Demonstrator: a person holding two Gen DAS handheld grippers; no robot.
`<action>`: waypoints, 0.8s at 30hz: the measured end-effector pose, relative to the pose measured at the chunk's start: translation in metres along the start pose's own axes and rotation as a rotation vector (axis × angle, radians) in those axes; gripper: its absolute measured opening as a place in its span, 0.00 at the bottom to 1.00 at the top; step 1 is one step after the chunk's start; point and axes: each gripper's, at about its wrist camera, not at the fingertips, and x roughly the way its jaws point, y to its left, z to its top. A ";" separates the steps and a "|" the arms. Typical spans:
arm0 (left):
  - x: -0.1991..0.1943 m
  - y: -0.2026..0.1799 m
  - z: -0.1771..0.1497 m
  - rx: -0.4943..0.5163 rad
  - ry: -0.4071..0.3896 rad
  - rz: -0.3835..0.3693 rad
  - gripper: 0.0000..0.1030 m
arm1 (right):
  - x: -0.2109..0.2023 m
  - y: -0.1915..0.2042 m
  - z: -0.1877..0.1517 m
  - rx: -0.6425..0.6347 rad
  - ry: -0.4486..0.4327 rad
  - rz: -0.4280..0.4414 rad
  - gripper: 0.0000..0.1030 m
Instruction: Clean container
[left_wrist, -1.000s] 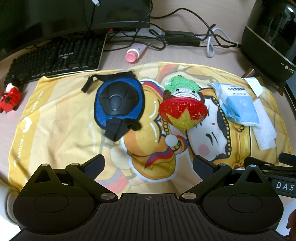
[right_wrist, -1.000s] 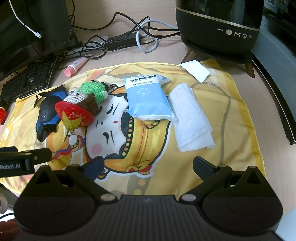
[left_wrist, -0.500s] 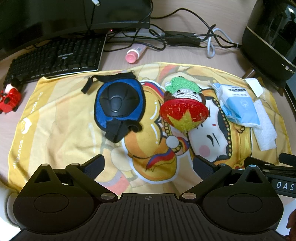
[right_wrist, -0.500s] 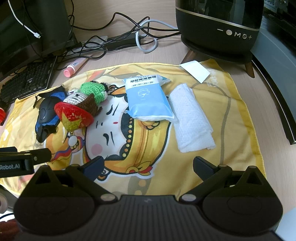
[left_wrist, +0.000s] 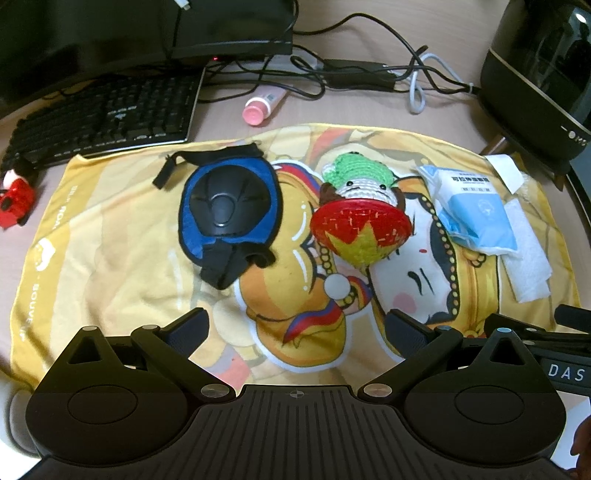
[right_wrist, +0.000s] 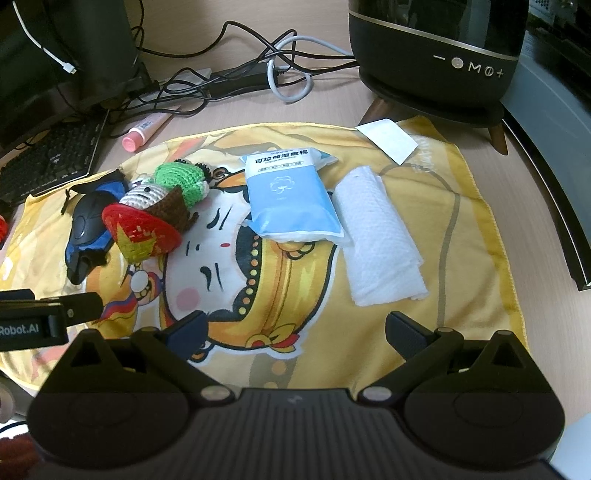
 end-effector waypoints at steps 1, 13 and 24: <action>0.000 -0.001 0.000 0.000 0.002 0.000 1.00 | 0.001 -0.001 0.000 0.000 0.001 0.000 1.00; 0.012 -0.012 0.005 0.006 0.038 -0.002 1.00 | 0.009 -0.011 0.006 -0.003 0.028 0.005 1.00; 0.019 -0.026 0.007 -0.011 0.060 -0.050 1.00 | 0.023 -0.032 0.010 0.027 0.078 0.044 1.00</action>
